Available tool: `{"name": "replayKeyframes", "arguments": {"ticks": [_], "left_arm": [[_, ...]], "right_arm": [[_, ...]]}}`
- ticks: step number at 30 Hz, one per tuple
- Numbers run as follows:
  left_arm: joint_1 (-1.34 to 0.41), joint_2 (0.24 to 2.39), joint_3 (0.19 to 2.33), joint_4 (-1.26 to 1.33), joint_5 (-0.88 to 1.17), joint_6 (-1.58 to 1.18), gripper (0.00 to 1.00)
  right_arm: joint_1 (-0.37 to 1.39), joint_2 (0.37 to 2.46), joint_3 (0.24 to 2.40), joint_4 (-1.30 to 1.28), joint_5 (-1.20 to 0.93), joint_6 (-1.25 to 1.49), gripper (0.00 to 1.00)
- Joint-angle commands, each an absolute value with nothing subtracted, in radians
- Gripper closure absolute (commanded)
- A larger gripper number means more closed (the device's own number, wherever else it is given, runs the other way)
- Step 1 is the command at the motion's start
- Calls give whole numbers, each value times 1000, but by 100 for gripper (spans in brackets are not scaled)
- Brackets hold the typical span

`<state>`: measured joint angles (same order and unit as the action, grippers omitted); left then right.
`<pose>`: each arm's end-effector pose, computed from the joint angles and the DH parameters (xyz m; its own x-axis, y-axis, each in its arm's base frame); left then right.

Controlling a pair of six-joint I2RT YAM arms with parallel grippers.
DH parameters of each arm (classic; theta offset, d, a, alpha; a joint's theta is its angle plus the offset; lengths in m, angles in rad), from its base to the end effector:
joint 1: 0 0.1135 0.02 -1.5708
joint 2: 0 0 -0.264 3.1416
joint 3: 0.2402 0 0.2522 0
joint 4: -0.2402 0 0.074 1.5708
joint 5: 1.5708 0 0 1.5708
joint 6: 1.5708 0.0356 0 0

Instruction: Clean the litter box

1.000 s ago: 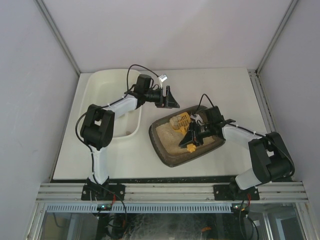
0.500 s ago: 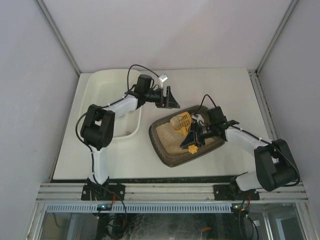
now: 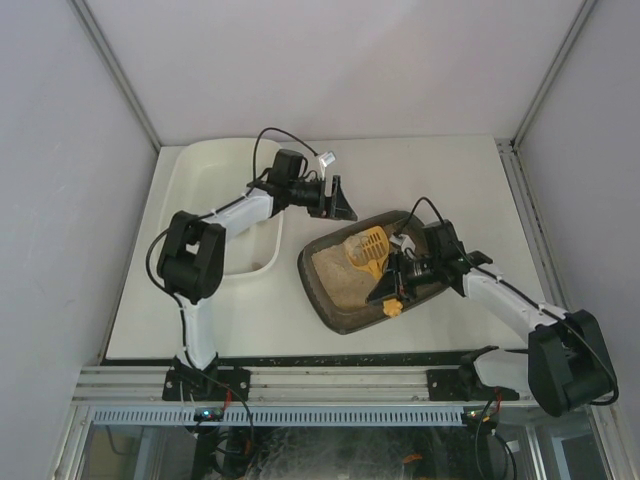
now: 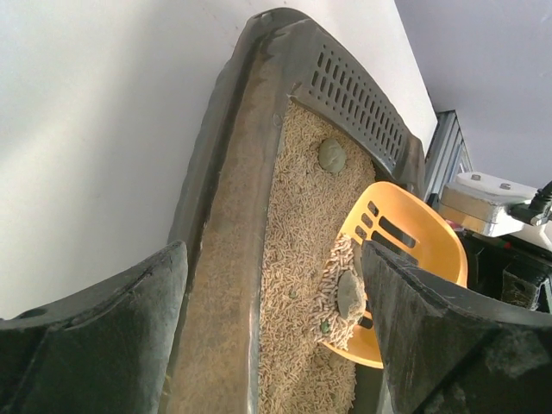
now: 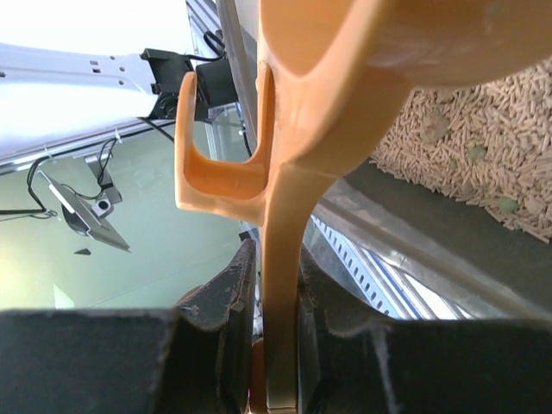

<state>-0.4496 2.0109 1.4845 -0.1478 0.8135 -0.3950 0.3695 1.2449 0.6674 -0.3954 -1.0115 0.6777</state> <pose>0.3952 -0.2195 0.2197 -0.8306 0.1073 -0.5465 0.5311 0.4477 -0.7193 0.1996 0.1097 0.2034 -0.9995 -0.0303 0.0008 -0.0126 0.4384 0.8987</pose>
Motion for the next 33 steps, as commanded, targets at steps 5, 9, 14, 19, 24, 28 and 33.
{"name": "replayKeyframes", "arguments": {"ticks": [5,9,14,19,24,28,33], "left_arm": [[-449,1888,1569,-351,754,-244,14],[-426,1840,1627,-486,722,-178,12],[-376,1738,1635,-613,678,-94,0],[-318,1629,1623,-731,631,-43,0],[-286,1491,1554,-773,565,3,0],[-273,1404,1475,-767,523,24,0],[-225,1352,1389,-752,622,-22,0]], "right_arm": [[395,1074,607,-383,-1004,650,100],[432,974,552,-270,-948,683,100],[487,914,452,-3,-872,753,100],[515,900,315,368,-824,885,100],[536,882,268,458,-810,899,100],[463,865,201,598,-818,1012,100],[606,869,331,374,-809,918,100]]}}
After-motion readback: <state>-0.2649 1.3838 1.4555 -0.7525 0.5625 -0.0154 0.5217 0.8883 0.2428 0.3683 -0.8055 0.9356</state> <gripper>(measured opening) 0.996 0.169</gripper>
